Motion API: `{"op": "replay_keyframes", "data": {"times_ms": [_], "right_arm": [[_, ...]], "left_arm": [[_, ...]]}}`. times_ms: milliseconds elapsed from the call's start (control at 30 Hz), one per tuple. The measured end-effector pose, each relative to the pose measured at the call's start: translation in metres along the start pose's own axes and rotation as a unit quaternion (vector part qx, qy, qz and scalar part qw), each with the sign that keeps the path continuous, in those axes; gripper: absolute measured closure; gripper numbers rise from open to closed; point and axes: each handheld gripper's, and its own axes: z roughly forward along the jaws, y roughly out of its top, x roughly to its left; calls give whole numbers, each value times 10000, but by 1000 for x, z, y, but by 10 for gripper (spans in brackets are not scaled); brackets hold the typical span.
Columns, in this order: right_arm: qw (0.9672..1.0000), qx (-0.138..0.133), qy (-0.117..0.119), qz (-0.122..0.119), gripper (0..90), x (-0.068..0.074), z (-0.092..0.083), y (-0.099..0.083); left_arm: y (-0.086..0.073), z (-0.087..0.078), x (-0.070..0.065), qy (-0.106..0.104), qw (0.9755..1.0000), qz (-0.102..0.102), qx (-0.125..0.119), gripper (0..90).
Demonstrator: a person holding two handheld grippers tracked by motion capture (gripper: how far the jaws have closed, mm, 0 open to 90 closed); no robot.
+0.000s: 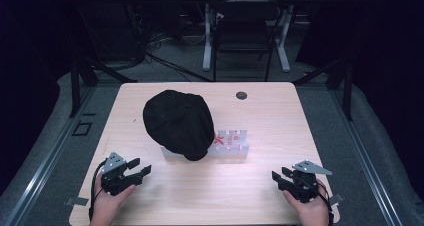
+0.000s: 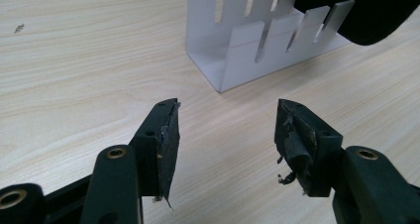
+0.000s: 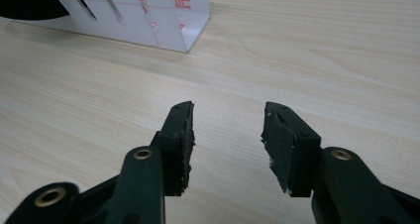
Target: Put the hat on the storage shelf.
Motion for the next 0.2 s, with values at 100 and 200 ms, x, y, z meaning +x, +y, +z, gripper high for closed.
{"op": "replay_keyframes", "data": {"times_ms": [100,200], "right_arm": [[9995,-321,-17,-71,474,-3,-4,2],[9986,-457,221,125,449,-8,-11,7]], "left_arm": [[6,-7,-1,-393,9985,-313,-225,480],[21,-24,-1,-644,9956,-267,-628,500]]}}
